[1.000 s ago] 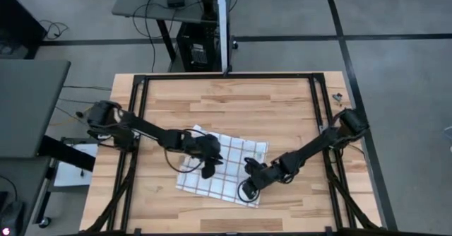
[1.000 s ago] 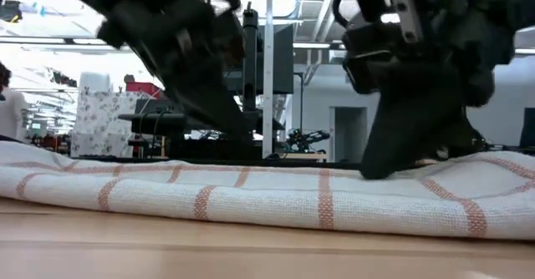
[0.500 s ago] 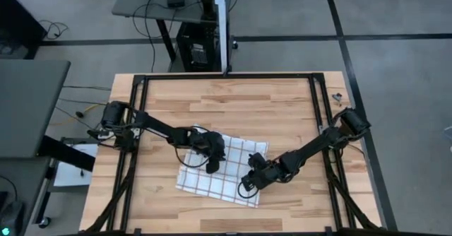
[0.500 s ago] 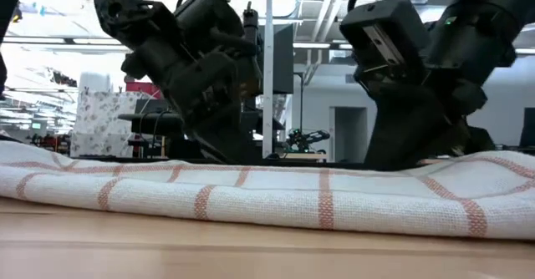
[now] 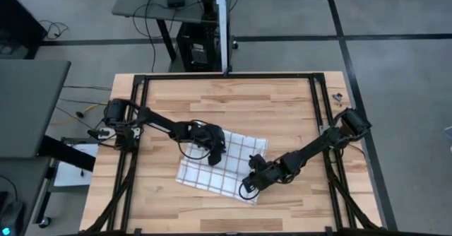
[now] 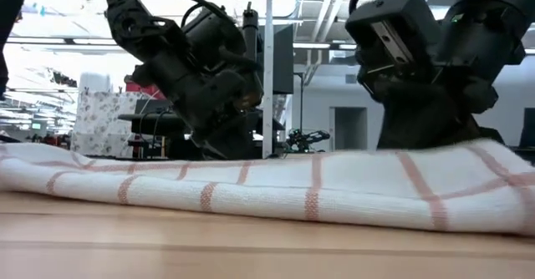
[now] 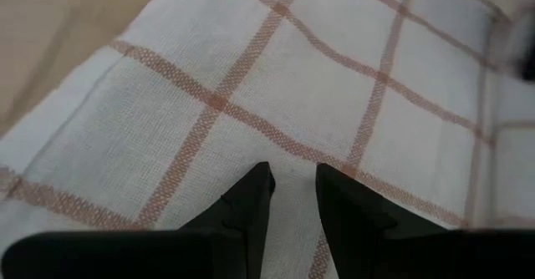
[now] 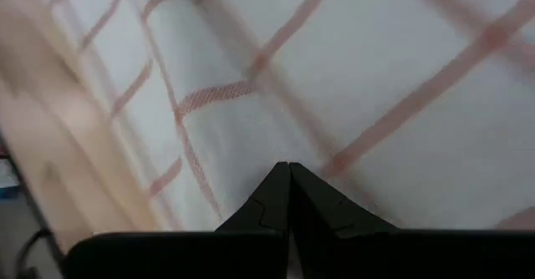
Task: Roll towel
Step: Roll the white stripe kitchen towel
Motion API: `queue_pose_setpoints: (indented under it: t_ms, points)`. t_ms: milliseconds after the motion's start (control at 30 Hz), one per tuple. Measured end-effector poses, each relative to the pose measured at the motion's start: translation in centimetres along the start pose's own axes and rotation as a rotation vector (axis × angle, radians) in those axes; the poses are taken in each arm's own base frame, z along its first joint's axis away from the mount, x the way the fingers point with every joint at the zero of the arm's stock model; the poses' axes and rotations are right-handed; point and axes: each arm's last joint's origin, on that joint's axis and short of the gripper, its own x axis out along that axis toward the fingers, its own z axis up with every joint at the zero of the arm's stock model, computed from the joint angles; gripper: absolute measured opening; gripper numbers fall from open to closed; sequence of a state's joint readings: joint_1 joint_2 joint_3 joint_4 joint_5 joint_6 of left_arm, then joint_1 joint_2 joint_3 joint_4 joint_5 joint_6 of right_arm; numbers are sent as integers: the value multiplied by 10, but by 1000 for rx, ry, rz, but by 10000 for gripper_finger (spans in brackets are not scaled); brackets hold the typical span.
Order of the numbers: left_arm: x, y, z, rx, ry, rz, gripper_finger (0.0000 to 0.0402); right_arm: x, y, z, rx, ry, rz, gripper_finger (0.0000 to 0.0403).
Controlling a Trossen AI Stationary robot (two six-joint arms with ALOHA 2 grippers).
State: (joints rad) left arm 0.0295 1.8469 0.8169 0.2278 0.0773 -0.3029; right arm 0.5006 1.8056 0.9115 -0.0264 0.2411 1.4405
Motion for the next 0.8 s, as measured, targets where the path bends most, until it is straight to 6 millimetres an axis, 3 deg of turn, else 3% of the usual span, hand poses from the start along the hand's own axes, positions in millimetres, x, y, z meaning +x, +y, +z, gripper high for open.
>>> queue_pose_setpoints:
  t_ms: [267, 467, 700, 800]
  points:
    - [-1, 10, 3, -23, -6, 14, 86, -3, -2, -9, -9, 28, -21, 0]
    - [0, 1, 0, -5, 4, -14, 86, -8, -12, 8, -13, 13, -132, 0]
    - [-2, -4, 0, 2, 7, -34, 86, -23, -4, 30, -85, -23, -75, 0]
    - [-12, -5, 3, 7, 21, -34, 86, -31, 0, 35, -101, -35, -40, 0]
